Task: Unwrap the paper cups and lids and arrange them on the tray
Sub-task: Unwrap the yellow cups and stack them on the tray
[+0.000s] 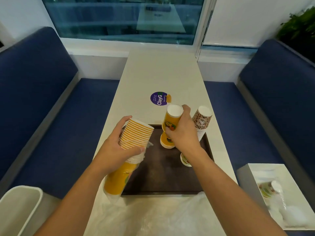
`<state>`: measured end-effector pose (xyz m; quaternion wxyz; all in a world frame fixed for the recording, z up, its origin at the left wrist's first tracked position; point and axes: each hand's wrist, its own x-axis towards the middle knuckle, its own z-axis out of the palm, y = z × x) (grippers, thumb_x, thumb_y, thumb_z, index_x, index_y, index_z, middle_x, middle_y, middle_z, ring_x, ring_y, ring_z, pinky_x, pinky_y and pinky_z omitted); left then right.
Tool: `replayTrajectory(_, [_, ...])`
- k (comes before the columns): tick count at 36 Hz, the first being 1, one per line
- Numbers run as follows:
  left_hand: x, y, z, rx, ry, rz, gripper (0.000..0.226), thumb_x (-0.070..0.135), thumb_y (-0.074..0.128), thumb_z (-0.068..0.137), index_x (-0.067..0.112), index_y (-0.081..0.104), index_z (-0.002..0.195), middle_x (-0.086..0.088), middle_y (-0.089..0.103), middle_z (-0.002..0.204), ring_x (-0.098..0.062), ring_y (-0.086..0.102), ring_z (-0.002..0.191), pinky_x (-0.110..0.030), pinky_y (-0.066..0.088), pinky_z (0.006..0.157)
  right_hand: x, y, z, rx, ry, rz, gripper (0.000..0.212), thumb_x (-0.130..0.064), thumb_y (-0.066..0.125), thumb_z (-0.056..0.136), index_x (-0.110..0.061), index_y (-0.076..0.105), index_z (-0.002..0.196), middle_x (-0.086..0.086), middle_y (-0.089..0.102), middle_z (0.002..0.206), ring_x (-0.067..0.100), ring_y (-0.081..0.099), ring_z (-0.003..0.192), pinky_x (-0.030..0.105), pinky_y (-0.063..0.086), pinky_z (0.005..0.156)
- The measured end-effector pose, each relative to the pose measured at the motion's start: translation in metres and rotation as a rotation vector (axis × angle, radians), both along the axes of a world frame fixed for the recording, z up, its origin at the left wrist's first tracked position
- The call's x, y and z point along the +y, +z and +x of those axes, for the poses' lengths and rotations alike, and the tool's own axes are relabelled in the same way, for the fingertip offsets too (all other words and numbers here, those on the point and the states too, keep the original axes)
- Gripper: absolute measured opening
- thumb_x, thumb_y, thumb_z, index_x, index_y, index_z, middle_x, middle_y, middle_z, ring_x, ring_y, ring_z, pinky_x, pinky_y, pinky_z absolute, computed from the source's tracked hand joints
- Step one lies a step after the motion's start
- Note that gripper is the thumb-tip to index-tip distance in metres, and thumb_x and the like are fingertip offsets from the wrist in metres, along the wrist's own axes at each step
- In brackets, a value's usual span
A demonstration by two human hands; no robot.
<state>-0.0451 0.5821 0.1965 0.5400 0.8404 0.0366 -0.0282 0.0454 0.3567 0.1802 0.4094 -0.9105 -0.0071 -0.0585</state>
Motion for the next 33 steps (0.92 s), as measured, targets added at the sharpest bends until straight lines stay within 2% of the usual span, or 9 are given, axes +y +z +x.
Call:
replayTrajectory(4, [-0.002, -0.002, 0.001, 0.008, -0.011, 0.011, 0.098, 0.058, 0.079, 0.066, 0.062, 0.025, 0.147, 0.036, 0.049, 0.129, -0.011, 0.062, 0.111, -0.013, 0.052, 0.067, 0.002, -0.006, -0.003, 0.037, 0.031, -0.135, 0.109, -0.019, 0.084, 0.084, -0.043, 0.005, 0.155, 0.006, 0.044, 0.148, 0.031, 0.061, 0.124, 0.044, 0.055, 0.097])
replayTrajectory(6, [-0.002, -0.003, 0.002, 0.010, -0.009, 0.016, 0.097, 0.058, 0.079, 0.066, 0.062, 0.025, 0.147, 0.036, 0.049, 0.128, -0.010, 0.062, 0.111, -0.013, 0.051, 0.067, 0.003, -0.011, -0.003, 0.003, 0.048, -0.232, 0.098, -0.019, 0.082, 0.086, -0.038, 0.014, 0.154, 0.009, 0.039, 0.150, 0.033, 0.063, 0.118, 0.042, 0.057, 0.094])
replayTrajectory(10, [-0.001, -0.002, 0.002, 0.009, 0.009, 0.019, 0.097, 0.059, 0.078, 0.065, 0.062, 0.025, 0.146, 0.037, 0.048, 0.126, -0.008, 0.061, 0.109, -0.012, 0.050, 0.067, 0.005, -0.021, 0.000, 0.066, 0.065, -0.429, 0.053, -0.018, 0.070, 0.095, -0.016, 0.045, 0.142, 0.010, 0.043, 0.140, 0.033, 0.066, 0.109, 0.037, 0.059, 0.090])
replayTrajectory(16, [-0.002, -0.001, 0.002, 0.009, 0.023, 0.018, 0.099, 0.056, 0.080, 0.068, 0.061, 0.024, 0.149, 0.037, 0.048, 0.126, -0.009, 0.061, 0.109, -0.011, 0.050, 0.063, 0.008, -0.016, 0.002, 0.168, 0.120, -0.484, 0.047, -0.011, 0.065, 0.097, -0.012, 0.051, 0.141, 0.011, 0.044, 0.143, 0.033, 0.063, 0.115, 0.037, 0.057, 0.095])
replayTrajectory(19, [-0.001, 0.000, 0.000, 0.013, 0.012, 0.028, 0.098, 0.057, 0.080, 0.069, 0.062, 0.024, 0.150, 0.037, 0.048, 0.129, -0.006, 0.061, 0.109, -0.008, 0.049, 0.060, 0.009, -0.003, -0.005, 0.020, 0.125, -0.508, 0.041, -0.019, 0.060, 0.100, -0.015, 0.055, 0.141, 0.010, 0.037, 0.156, 0.032, 0.050, 0.131, 0.040, 0.052, 0.103])
replayTrajectory(22, [-0.001, 0.002, -0.003, 0.005, -0.007, 0.046, 0.099, 0.059, 0.080, 0.070, 0.063, 0.023, 0.151, 0.034, 0.047, 0.134, -0.005, 0.060, 0.111, -0.010, 0.050, 0.066, 0.015, 0.019, -0.017, -0.175, 0.209, -0.240, 0.044, -0.037, 0.053, 0.103, -0.021, 0.053, 0.145, 0.001, 0.038, 0.158, 0.021, 0.039, 0.140, 0.037, 0.041, 0.111])
replayTrajectory(25, [-0.004, 0.005, -0.006, 0.001, -0.034, 0.057, 0.098, 0.058, 0.081, 0.071, 0.063, 0.024, 0.151, 0.037, 0.048, 0.128, -0.006, 0.061, 0.110, -0.011, 0.051, 0.067, 0.023, 0.041, -0.025, 0.132, 0.513, 0.097, 0.062, -0.059, 0.046, 0.102, -0.033, 0.033, 0.157, -0.006, 0.035, 0.161, 0.016, 0.041, 0.143, 0.037, 0.042, 0.114])
replayTrajectory(27, [-0.006, 0.007, -0.008, -0.005, -0.051, 0.065, 0.096, 0.056, 0.081, 0.073, 0.062, 0.025, 0.152, 0.039, 0.048, 0.126, -0.006, 0.061, 0.110, -0.010, 0.051, 0.066, 0.025, 0.048, -0.027, 0.295, 0.632, 0.137, 0.063, -0.061, 0.042, 0.102, -0.035, 0.031, 0.158, -0.004, 0.041, 0.158, 0.018, 0.048, 0.139, 0.039, 0.050, 0.109])
replayTrajectory(33, [-0.007, 0.012, -0.011, -0.015, -0.081, 0.085, 0.099, 0.061, 0.080, 0.069, 0.063, 0.025, 0.151, 0.037, 0.049, 0.129, -0.009, 0.061, 0.113, -0.014, 0.053, 0.072, 0.016, 0.053, -0.031, 0.357, 0.681, 0.289, 0.051, -0.052, 0.047, 0.104, -0.042, 0.033, 0.152, -0.003, 0.051, 0.144, 0.017, 0.054, 0.130, 0.031, 0.057, 0.097])
